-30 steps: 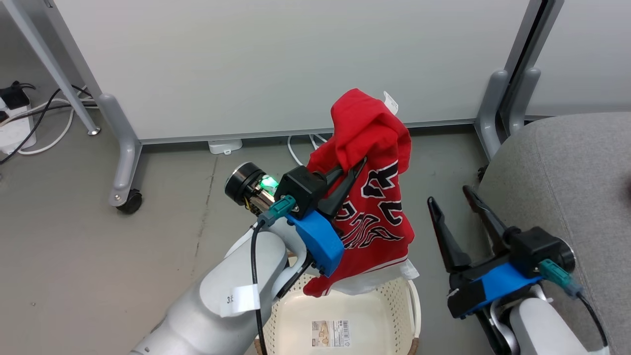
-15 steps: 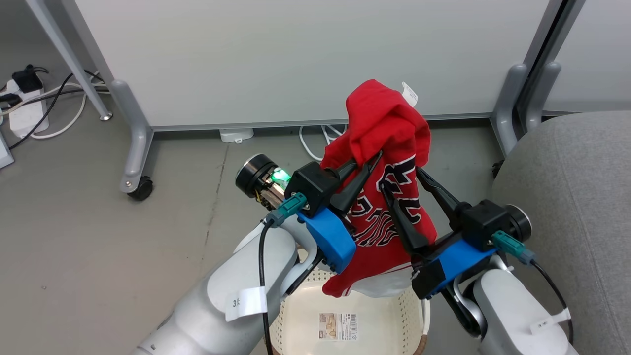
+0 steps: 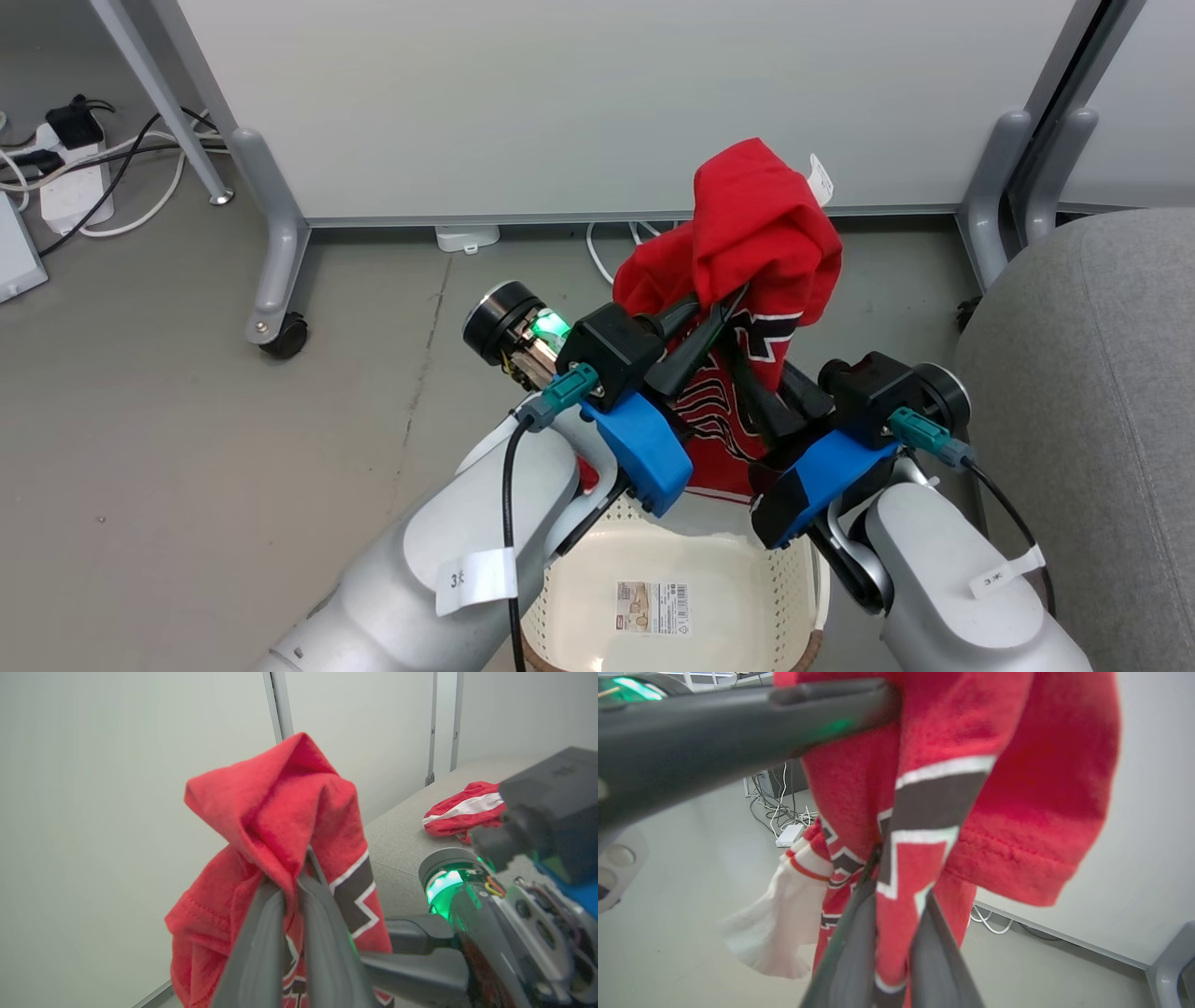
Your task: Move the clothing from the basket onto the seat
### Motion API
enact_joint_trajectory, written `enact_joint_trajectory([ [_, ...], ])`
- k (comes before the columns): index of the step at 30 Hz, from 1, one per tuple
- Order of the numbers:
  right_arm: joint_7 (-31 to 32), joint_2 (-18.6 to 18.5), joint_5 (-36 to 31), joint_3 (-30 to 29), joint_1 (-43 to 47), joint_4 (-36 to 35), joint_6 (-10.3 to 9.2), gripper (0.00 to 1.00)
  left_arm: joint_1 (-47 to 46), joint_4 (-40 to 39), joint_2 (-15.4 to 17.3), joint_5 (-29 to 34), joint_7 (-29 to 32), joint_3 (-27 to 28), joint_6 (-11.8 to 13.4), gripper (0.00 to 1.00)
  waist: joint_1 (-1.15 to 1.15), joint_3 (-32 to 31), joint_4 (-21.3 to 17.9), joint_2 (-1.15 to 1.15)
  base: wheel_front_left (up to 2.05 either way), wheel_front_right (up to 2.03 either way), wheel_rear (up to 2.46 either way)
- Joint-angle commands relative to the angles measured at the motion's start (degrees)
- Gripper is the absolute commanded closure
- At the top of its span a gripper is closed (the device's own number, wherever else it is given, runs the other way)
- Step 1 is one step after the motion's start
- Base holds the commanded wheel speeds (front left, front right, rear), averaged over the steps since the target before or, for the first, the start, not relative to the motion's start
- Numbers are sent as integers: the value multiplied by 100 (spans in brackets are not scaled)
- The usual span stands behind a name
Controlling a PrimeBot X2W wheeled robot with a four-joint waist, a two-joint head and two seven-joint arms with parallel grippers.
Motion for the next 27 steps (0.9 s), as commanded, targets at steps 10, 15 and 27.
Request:
enact_joint_trajectory([
  [10,1,-30,94,85,1,-33,1,100,24,10,-20,31,-29,30,-4,100,0,8,-18,0,0,0,0],
  [15,1,-21,111,95,-22,-59,1,100,-14,36,-22,-4,-29,14,-4,100,0,27,-41,0,0,0,0],
  [27,1,-70,134,94,34,-72,1,100,13,76,-25,122,-28,193,-4,0,0,37,-70,0,0,0,0],
])
